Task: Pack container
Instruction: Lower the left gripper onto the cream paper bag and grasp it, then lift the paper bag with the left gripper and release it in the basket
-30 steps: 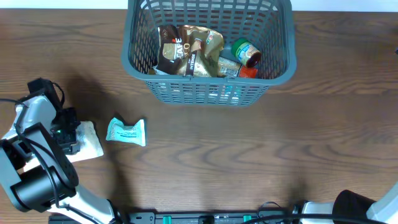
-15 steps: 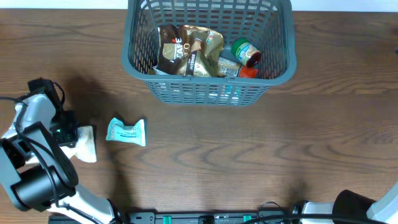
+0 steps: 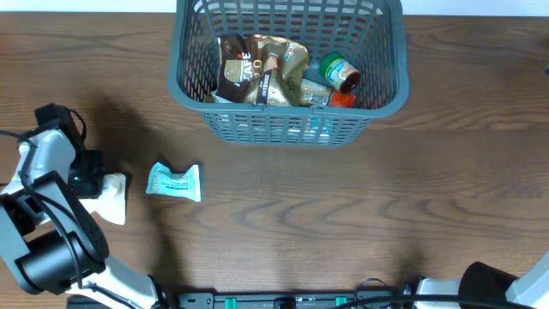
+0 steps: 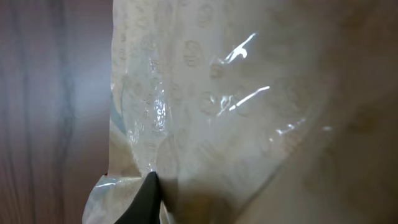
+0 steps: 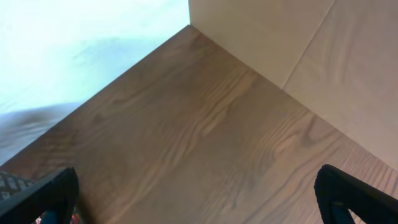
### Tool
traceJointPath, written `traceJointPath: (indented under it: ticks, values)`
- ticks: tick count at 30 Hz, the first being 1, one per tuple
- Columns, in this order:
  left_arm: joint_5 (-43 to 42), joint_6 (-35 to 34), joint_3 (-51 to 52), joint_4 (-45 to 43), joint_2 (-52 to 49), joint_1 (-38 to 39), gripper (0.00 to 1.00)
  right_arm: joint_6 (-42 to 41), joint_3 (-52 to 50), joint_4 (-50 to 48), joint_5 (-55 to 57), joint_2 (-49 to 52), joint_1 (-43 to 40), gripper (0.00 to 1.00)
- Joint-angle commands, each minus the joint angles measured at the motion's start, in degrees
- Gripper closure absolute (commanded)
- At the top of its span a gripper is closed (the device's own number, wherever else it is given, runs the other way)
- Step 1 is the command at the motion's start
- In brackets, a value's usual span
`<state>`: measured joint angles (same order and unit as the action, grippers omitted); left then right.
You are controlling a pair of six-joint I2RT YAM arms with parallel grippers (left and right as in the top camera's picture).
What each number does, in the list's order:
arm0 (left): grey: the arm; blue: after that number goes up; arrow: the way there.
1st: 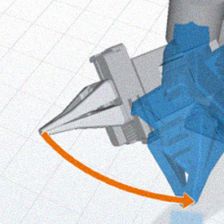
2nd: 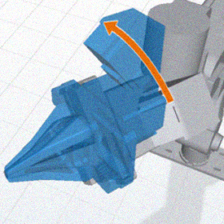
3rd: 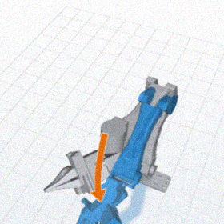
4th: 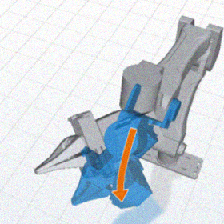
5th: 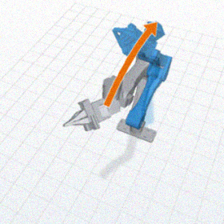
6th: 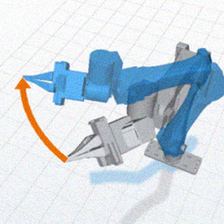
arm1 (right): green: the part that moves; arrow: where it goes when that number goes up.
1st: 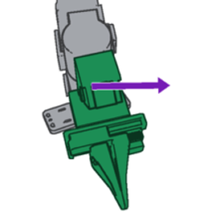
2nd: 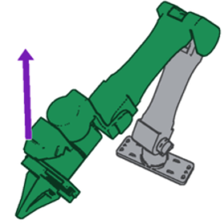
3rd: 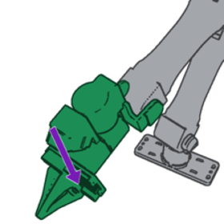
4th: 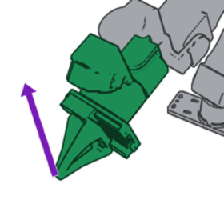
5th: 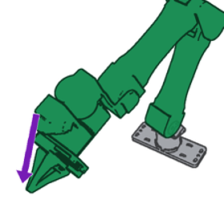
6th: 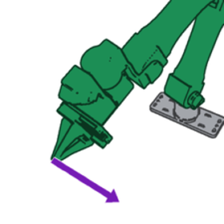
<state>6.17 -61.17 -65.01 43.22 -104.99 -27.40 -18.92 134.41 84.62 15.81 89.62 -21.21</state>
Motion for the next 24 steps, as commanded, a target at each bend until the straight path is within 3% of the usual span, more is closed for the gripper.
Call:
traceJointPath:
  ticks: [1, 8, 11, 18, 24]
  values:
    - [-1.29, 5.51, -1.92, -1.27, 3.23, -0.44, 0.94, -0.79, 0.02, 0.07, 0.02, 0.28, -0.46, 0.01]
    - [-5.77, 12.98, -2.73, -9.49, 16.33, -0.44, 0.94, -0.76, 0.02, 0.09, 0.02, 0.28, -0.46, 0.01]
    - [-8.07, 13.18, -2.73, -13.03, 22.18, -0.44, 0.94, -0.76, 0.02, 0.07, 0.02, 0.28, -0.46, 0.01]
    - [-26.43, 16.37, -2.73, -28.26, 32.02, 0.26, 0.94, -0.76, 0.02, 0.07, 0.02, 0.28, -0.46, 0.01]
    - [-39.28, 19.19, -2.73, -48.72, 37.03, 4.96, 0.94, -0.79, 0.02, 0.09, 0.02, 0.28, -0.46, 0.01]
